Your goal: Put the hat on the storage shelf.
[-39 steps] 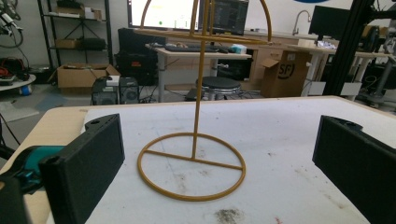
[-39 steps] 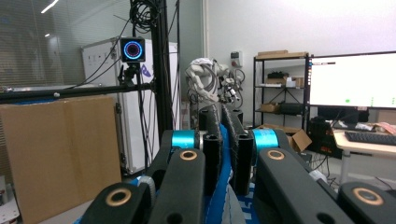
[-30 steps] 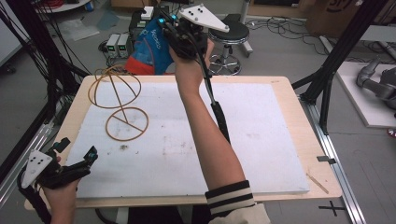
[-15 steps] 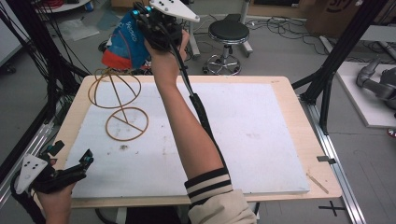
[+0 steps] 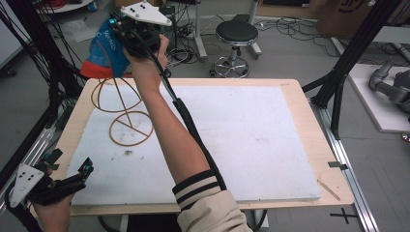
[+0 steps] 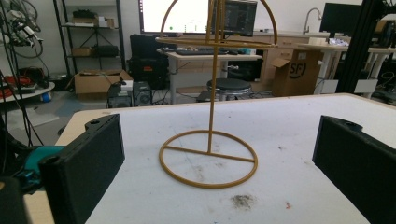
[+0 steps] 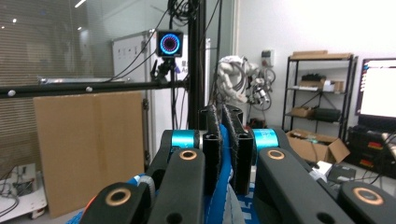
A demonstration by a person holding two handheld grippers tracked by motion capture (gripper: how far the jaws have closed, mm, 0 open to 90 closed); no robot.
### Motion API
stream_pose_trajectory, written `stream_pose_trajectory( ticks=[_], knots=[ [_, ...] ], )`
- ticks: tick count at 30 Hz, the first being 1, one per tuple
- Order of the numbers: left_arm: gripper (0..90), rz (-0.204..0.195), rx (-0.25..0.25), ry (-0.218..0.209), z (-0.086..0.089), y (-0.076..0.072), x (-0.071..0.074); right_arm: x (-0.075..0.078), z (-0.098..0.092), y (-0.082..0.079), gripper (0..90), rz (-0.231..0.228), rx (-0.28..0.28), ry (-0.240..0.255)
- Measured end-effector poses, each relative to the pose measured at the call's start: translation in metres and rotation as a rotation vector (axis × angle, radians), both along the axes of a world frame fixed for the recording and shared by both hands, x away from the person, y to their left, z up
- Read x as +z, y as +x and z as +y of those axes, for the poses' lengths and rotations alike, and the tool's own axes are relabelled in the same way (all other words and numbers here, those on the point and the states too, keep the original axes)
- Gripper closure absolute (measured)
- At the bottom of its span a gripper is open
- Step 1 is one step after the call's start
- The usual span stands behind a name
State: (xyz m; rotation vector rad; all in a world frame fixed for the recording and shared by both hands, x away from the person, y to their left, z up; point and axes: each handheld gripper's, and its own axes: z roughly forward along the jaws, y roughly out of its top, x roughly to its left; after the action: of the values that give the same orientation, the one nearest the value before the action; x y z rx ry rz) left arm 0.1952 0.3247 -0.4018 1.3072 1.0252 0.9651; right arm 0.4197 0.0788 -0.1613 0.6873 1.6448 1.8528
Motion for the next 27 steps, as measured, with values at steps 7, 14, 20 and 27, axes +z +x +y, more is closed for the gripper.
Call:
stream_pose_trajectory(
  ticks=[7, 14, 20, 27],
  knots=[
    [2.5, -0.002, -0.003, -0.001, -0.001, 0.001, 0.001, -0.017, 0.018, 0.003, 87.3, 0.031, 0.017, -0.034],
    [2.5, 0.000, 0.000, -0.001, 0.001, 0.001, 0.001, -0.029, 0.023, 0.006, 86.7, 0.065, 0.025, -0.051],
    [2.5, 0.001, 0.002, -0.001, 0.001, 0.000, 0.001, -0.042, 0.025, 0.009, 82.1, 0.088, 0.026, -0.070],
    [2.5, 0.004, 0.001, 0.001, 0.001, 0.000, 0.001, -0.046, 0.022, 0.010, 76.9, 0.097, 0.025, -0.071]
  ],
)
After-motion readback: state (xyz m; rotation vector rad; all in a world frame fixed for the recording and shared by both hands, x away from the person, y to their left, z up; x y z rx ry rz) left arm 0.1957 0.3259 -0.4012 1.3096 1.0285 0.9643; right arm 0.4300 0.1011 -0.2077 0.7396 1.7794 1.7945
